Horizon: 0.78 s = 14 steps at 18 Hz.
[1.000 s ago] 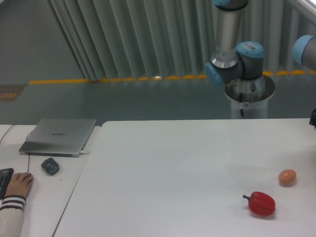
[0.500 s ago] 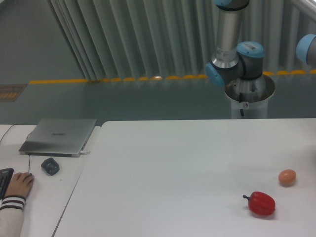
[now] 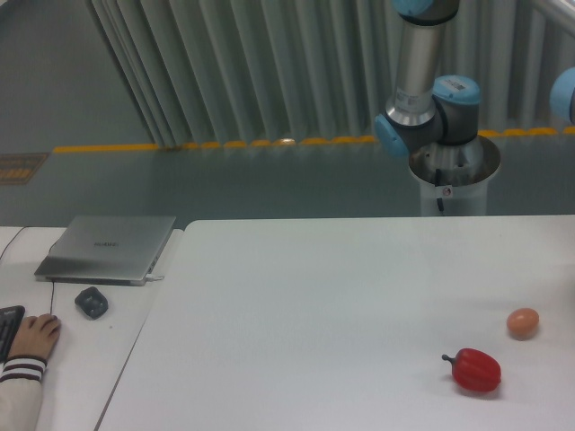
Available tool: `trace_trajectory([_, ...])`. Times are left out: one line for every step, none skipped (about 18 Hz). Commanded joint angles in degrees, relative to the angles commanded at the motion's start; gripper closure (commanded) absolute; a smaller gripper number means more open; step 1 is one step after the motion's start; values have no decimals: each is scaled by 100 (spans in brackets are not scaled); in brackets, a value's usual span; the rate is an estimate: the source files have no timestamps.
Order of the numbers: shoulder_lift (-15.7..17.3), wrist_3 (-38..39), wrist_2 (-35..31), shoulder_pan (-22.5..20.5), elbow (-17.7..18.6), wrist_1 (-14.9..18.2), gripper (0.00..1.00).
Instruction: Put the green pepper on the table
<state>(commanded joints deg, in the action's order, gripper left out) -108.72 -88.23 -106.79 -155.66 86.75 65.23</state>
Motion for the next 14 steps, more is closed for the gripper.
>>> trace_trajectory([-44,-62,0,9,17,-71,0])
trace_trajectory([-88,-63,-9,9,0,-98,0])
trace_trajectory([-123,-72,-9,9,-35,-124,0])
trace_trajectory([-176,-72,-35,9,-70,-185,0])
trace_trajectory([-220,-115,-166,9,-105,-273,0])
trace_trajectory([-255,-229,-350,18,-123,-335,0])
trace_trajectory([-281,-317,-465,35,-149,-396,0])
trace_trajectory([-308,-274,-466,61,-167,-440,0])
trace_trajectory([-343,-274,-466,70,-184,-502,0])
trace_trajectory([-387,-274,-457,70,-228,-615,0])
trace_trajectory([-431,-239,-457,70,-237,-738,0])
trace_trajectory([-509,-178,-457,70,-229,-818,0])
trace_trajectory([-536,-134,-457,70,-237,-871,0])
trace_trajectory([-580,-125,-457,70,-298,-889,0])
